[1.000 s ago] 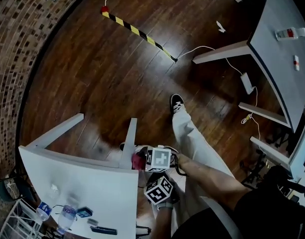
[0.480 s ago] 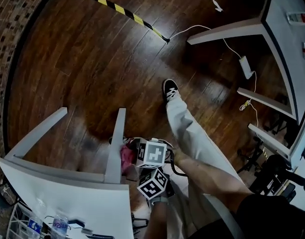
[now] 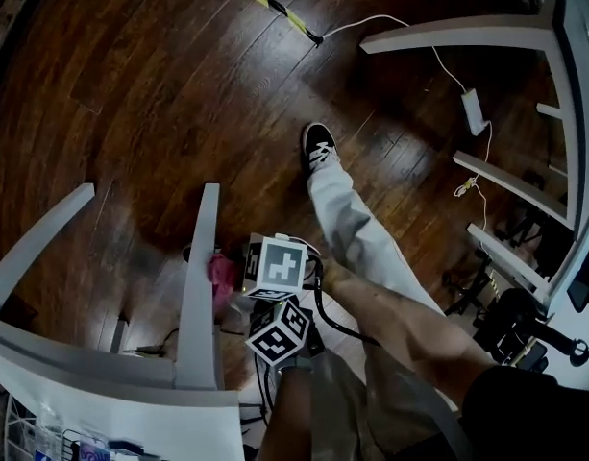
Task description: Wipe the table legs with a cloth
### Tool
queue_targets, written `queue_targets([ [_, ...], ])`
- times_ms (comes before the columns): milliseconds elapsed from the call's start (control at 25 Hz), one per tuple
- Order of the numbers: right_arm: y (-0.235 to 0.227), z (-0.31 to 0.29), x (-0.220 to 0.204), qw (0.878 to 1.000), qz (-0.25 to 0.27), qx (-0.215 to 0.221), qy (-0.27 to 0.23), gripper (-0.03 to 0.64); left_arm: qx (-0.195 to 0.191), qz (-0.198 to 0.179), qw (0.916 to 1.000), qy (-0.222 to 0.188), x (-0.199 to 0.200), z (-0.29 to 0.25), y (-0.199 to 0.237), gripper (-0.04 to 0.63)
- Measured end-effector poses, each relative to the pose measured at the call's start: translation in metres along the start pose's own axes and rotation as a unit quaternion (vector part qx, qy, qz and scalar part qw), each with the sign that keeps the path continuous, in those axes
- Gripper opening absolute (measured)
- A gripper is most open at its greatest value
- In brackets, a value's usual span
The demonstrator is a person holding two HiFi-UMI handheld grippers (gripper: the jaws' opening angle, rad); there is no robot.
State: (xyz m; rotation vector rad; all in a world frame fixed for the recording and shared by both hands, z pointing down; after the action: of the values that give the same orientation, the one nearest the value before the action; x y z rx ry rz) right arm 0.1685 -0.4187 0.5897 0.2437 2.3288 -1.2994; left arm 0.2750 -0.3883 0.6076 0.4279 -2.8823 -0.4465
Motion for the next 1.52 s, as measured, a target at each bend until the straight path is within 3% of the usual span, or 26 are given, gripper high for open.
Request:
queue_targets([
  [280,-0.025,-0.012,-0.013,0.999,0.007,0.026,0.031,0.091,-0.004,0.036,0.9993,-0.004,0.009,-0.029,-0.002,0.0],
  [640,-0.05,-0.031,-0.024,0.996,0.014,0.054,0.069,0.095,0.003,0.015,0.9998,-0.011,0.031,-0.056,0.007,0.0],
  [1120,-0.077,-0.052,-0.041,0.986,0.029,0.133,0.091,0.1,0.023,0.094,0.9951,0.021,0.031,-0.092,0.019,0.0],
  [1520,-0.106,-0.084,-0.056,0.986,0.024,0.127,0.103,0.097,0.028,0.119,0.991,0.054,0.041,-0.104,0.038,0.0],
])
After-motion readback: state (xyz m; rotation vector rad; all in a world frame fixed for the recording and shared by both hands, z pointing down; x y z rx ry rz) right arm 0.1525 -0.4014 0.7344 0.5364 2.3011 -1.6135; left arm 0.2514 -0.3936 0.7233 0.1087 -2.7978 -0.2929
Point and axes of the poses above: the fingertips, and each gripper's own axes: z backward along the fingers, y to its left, x out of its top, the point moved 4 cm from there along z, backward along the fingers, and after that the axes turned 11 degrees about z, right-handed, at the moved point
